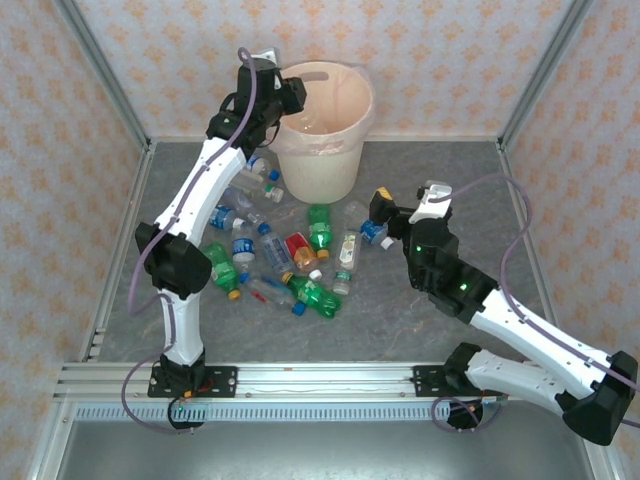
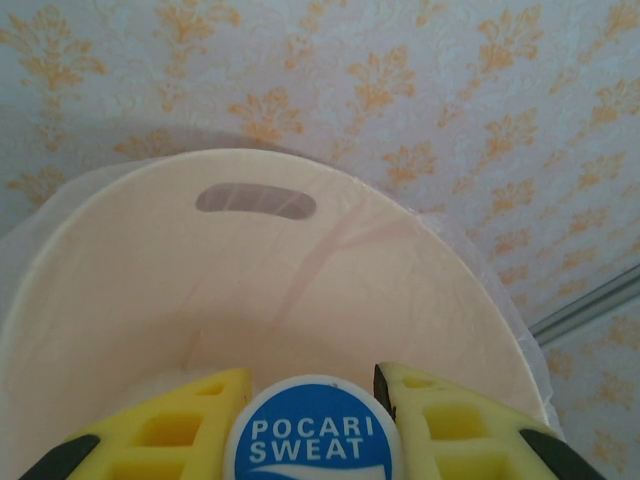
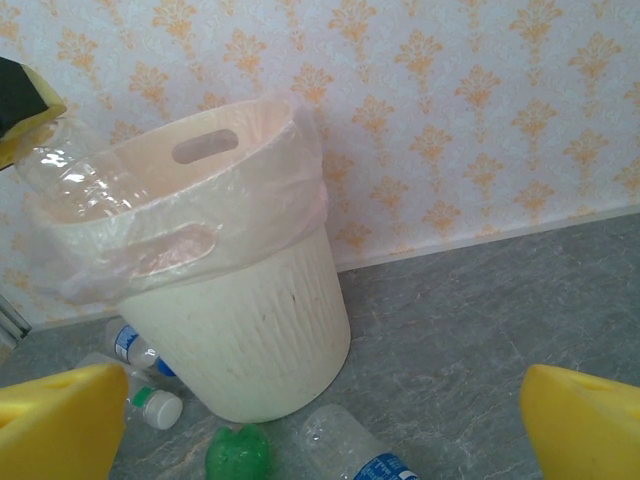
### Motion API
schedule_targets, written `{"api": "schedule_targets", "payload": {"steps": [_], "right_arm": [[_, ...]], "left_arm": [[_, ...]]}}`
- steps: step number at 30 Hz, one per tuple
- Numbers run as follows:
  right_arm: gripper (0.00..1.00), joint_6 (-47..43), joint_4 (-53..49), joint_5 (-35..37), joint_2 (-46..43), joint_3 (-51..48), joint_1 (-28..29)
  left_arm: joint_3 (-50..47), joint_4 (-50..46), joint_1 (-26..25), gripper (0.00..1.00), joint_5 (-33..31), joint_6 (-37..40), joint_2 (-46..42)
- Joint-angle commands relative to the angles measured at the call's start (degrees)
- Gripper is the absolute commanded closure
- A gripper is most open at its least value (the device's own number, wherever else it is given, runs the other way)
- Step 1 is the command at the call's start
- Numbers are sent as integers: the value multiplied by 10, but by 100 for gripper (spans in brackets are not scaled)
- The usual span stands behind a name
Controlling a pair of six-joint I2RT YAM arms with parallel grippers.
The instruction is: Put the plastic bottles in the bin
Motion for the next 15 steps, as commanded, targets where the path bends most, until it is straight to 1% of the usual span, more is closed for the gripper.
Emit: {"api": "schedule_targets", "payload": {"steps": [1, 5, 9, 11, 12, 15], "right_arm": [[0, 13, 2, 13, -2, -7, -3], [0, 14, 6, 10, 9, -5, -3], [0, 26, 12, 8, 26, 0, -3], [0, 29, 24, -5, 28, -7, -4], [0, 30, 25, -15, 29, -9, -6], [0, 43, 6, -48, 36, -5, -11]], "left_arm": [[-15, -34, -9, 81, 15, 5, -48], [-33, -33, -13, 81, 14, 9, -74], [-39, -34, -13, 79, 6, 15, -70], [-38, -34, -13, 77, 6, 15, -63], [-37, -34, -13, 73, 7, 16, -60], [-30, -39, -13, 48, 9, 16, -55]]}}
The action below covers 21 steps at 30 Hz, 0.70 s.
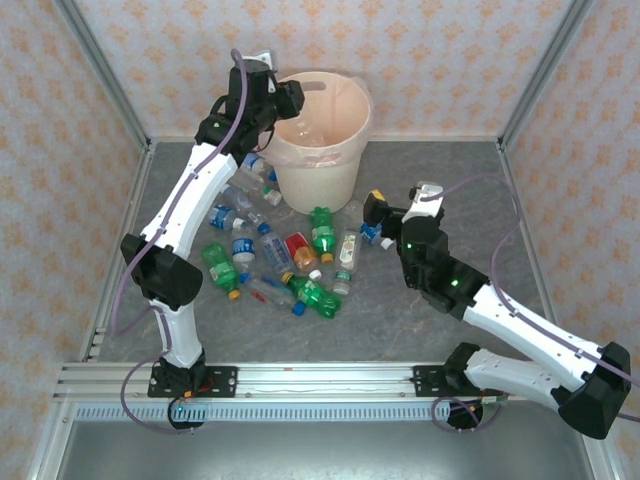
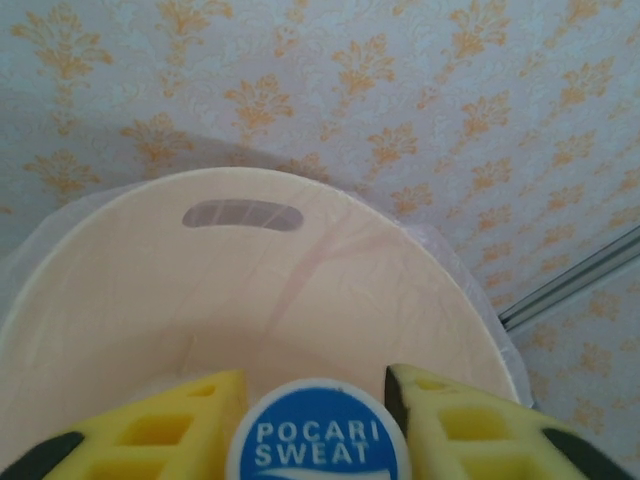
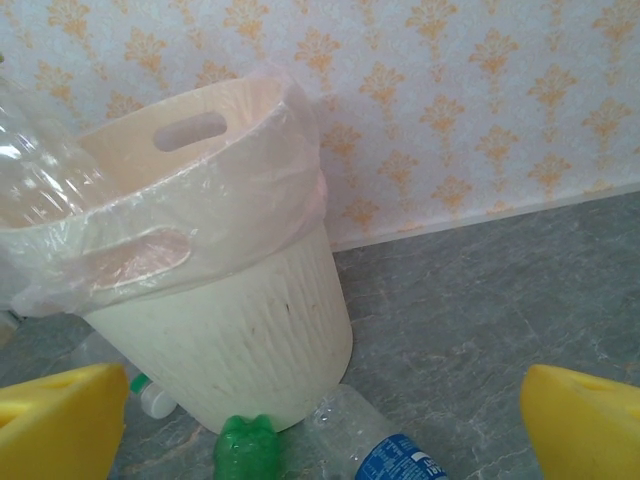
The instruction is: Put the plastic bottles in the bin
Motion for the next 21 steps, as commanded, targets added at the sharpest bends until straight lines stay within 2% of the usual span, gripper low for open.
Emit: {"api": "schedule_targets", "payload": {"steps": [1, 4, 5, 9, 13, 18, 21], "right_arm": [[0, 27, -15, -34, 12, 4, -9], [0, 49, -51, -53, 33, 14, -15], [0, 57, -61, -56, 39, 15, -17], [0, 77, -89, -88, 60, 16, -25], [4, 116, -102, -131, 74, 7, -25], [12, 186, -112, -195, 92, -28, -25], [18, 217, -111, -222, 94, -55, -25]], "left_arm": [[6, -12, -5, 37, 7, 12, 0], [6, -15, -6, 7, 6, 10, -6], [6, -17, -6, 1, 5, 10, -9], [2, -29, -7, 1, -2, 0, -28], [-22, -30, -7, 1, -5, -24, -56], [-128, 23, -6, 1, 54, -30, -127], [-192, 53, -8, 1, 57, -46, -171]]}}
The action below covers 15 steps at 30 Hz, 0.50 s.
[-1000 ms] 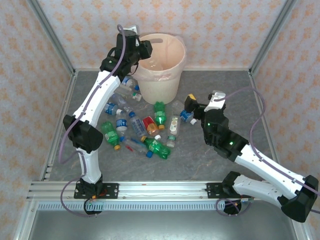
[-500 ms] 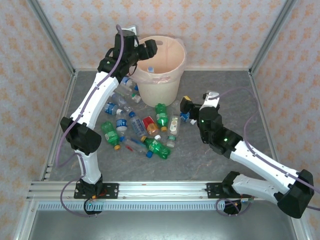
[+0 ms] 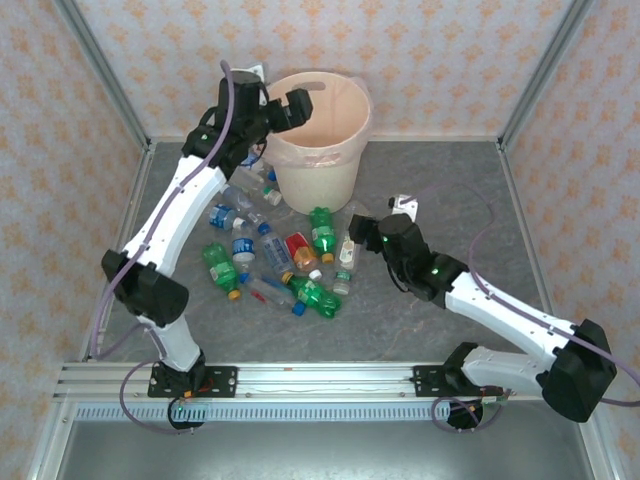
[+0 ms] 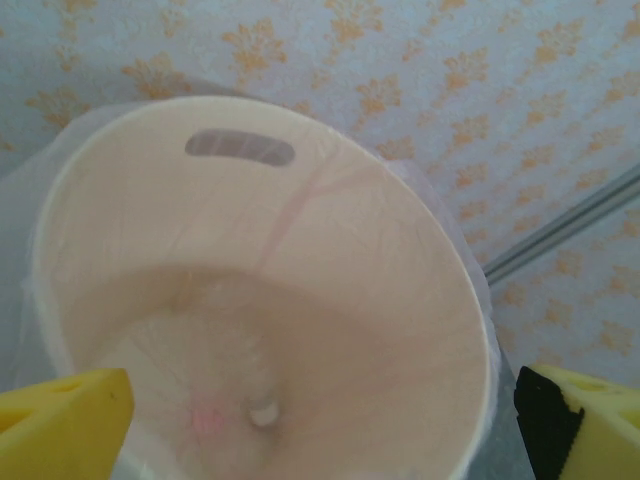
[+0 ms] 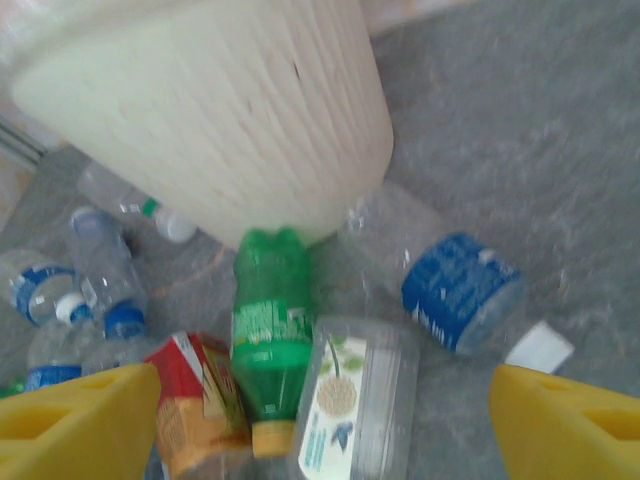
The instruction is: Put the plastic bottles in the bin
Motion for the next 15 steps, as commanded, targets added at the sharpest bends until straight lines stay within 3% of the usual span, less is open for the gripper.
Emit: {"api": "schedule_targets", "payload": {"steps": [1, 7, 15], "right_arm": [[19, 64, -22, -49, 4, -35, -2], [23, 89, 1, -78, 22, -77, 10], [25, 129, 12, -74, 125, -54, 65]], "left_arm": [[-52, 55, -4, 1, 24, -22, -51], [-105, 73, -4, 1, 19, -23, -84], [-127, 69, -4, 1, 17, -25, -98]]}}
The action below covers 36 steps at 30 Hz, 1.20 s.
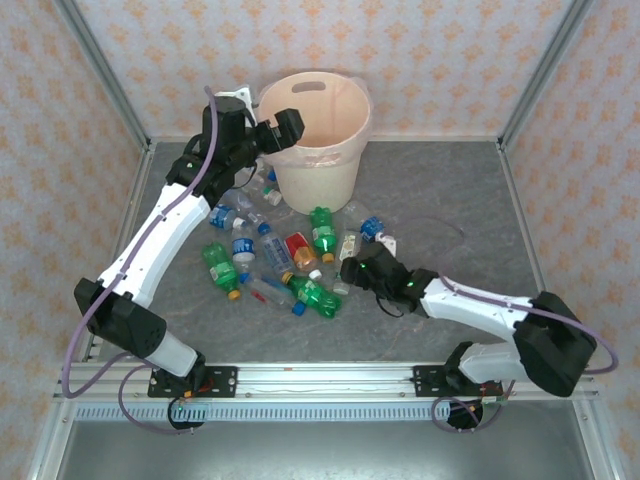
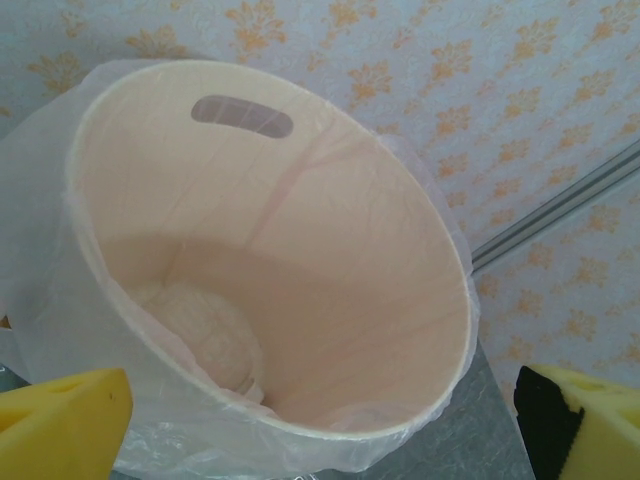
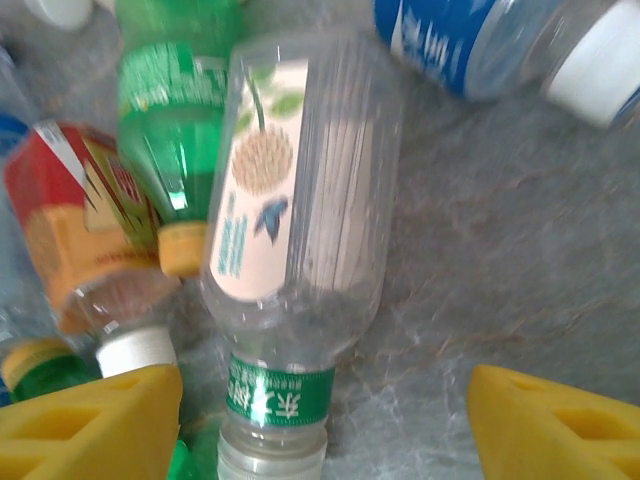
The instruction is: Put the plastic bottles in the bin
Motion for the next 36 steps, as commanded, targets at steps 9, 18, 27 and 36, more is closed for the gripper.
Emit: {"api": "schedule_targets", "payload": {"steps": [9, 18, 27, 36], "right_arm": [[27, 11, 15, -2, 76, 18, 18], [32, 2, -54, 53, 92, 35, 18], [30, -9, -26, 22, 87, 39, 18], [25, 6, -26, 17, 138, 68, 23]], "left_arm": [[-16, 11, -4, 1, -3, -3, -37], [-16, 9, -3, 1, -2, -8, -42], [-16, 11, -3, 1, 0, -10, -46], [-2, 2, -3, 1, 4, -9, -36]]}}
